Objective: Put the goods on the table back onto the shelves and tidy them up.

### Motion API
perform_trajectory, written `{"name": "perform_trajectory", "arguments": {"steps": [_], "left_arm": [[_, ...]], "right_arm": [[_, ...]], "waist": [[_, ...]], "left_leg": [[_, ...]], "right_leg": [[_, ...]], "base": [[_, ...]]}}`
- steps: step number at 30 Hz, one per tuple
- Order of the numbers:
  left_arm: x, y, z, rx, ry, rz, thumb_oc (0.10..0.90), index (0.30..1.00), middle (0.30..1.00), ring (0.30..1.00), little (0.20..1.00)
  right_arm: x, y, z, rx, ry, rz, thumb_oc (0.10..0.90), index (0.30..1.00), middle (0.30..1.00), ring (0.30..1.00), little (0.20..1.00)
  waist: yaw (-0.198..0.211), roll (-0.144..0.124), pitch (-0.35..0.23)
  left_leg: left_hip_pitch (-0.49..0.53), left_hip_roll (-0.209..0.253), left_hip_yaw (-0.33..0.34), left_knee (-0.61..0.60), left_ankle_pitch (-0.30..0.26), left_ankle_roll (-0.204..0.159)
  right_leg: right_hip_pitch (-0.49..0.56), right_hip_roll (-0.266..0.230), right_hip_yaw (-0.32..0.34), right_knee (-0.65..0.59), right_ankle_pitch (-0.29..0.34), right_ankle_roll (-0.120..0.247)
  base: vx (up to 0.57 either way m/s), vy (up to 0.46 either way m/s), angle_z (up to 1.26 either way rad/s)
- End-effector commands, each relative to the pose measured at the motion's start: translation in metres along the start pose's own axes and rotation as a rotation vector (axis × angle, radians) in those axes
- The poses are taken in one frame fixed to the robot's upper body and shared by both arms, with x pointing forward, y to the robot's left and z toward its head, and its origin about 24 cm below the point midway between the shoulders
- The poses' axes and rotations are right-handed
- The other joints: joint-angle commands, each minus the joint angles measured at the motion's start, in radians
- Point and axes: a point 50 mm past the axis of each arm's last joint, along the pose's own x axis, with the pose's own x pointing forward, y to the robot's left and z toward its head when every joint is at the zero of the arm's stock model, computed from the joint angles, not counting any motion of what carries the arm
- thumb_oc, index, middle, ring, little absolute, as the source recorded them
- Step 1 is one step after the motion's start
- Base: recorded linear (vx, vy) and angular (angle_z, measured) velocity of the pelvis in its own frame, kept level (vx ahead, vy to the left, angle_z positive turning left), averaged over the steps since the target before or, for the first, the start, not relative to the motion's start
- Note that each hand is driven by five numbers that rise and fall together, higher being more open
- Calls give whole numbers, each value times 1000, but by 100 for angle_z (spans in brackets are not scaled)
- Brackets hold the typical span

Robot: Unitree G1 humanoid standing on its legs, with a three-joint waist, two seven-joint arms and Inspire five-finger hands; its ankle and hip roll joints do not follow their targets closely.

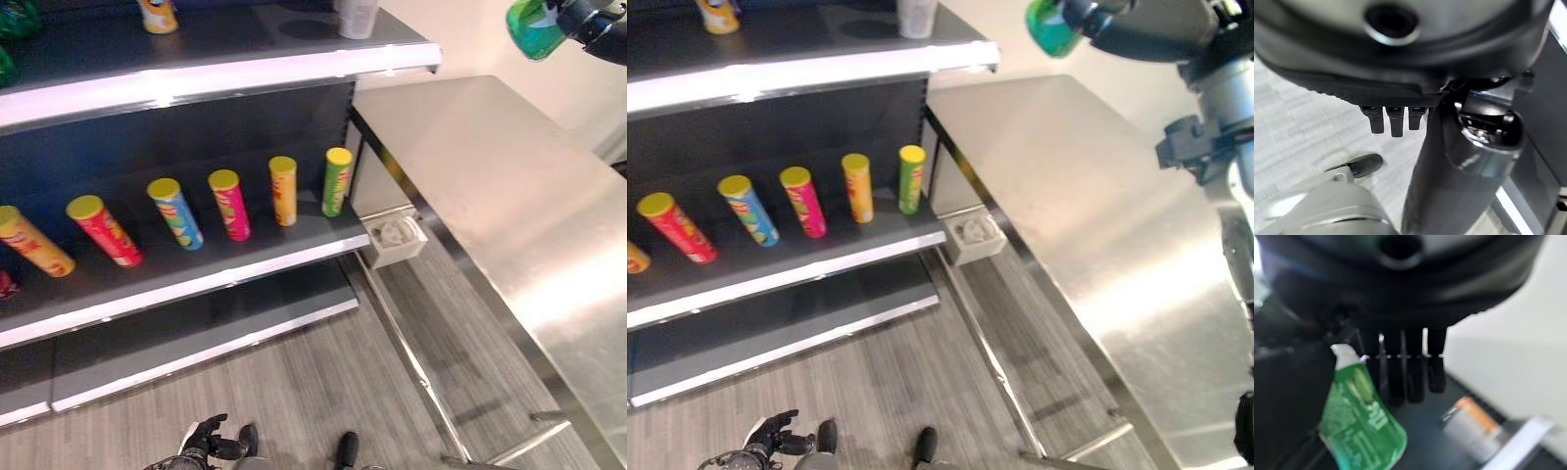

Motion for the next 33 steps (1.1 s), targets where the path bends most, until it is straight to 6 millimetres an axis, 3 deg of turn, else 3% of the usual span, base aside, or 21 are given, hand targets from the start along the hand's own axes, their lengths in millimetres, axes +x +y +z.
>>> {"name": "perform_trajectory", "arguments": {"steps": [1,2,7,8,11,12,13,15,21,33], "left_arm": [[-5,29,-18,112,44,48,800,900,900,900,900],[-5,34,-17,113,41,68,800,900,900,900,900],[-5,38,-17,103,40,85,800,900,900,900,900],[-5,41,-17,94,40,95,800,900,900,900,900],[-4,45,-12,75,26,117,800,900,900,900,900],[-3,55,-5,83,9,138,800,900,900,900,900],[-2,61,2,74,-10,153,800,900,900,900,900],[-2,63,3,37,-18,167,800,900,900,900,900],[-3,45,-9,-13,17,131,800,900,900,900,900],[-8,34,-29,-77,84,118,800,900,900,900,900]], "right_arm": [[14,-18,25,76,-150,-92,400,300,300,300,300],[24,-9,28,99,-170,-66,400,300,300,300,300],[39,-1,27,85,-153,-34,400,300,300,300,300],[43,4,26,61,-146,-23,400,300,300,300,300],[53,14,32,54,-166,13,400,300,300,300,300],[58,17,34,49,-162,36,400,300,300,300,300],[62,14,35,32,-148,41,400,300,300,300,300],[66,13,31,18,-116,40,400,300,300,300,300],[76,30,18,12,-51,119,400,300,300,300,300],[85,21,-24,-8,146,14,400,300,300,300,300]], "waist": [[-3,-70,-93],[13,-64,-98],[29,-62,-98],[36,-62,-93],[39,-56,-77],[33,-53,-63],[29,-63,-62],[33,-81,-59],[57,-101,-100],[116,-123,-113]], "left_leg": [[-13,-29,-21,-3,-25,-23],[-7,-70,-36,-1,-44,0],[-13,-128,-42,11,-69,32],[-9,-151,-43,12,-80,49],[0,-182,-38,5,-85,70],[4,-180,-61,-3,-83,69],[-4,-186,-90,-2,-77,64],[-8,-184,-118,0,-72,53],[5,-149,-157,-3,-72,32],[7,-146,-206,-3,-73,27]], "right_leg": [[26,-19,47,46,-121,99],[20,-53,59,50,-109,114],[0,-112,82,85,-98,134],[-16,-147,90,133,-90,143],[-65,-189,108,226,-57,152],[-100,-146,171,237,-69,139],[-124,-86,251,149,-69,140],[-99,-69,276,101,-57,143],[-15,-54,228,34,-68,129],[32,-62,159,24,-89,120]], "base": [[0,294,14],[-4,234,9],[0,234,3],[5,231,-2],[-20,214,-4],[14,120,-10],[60,-38,4],[74,-136,58],[106,-127,60],[45,-32,18]]}}
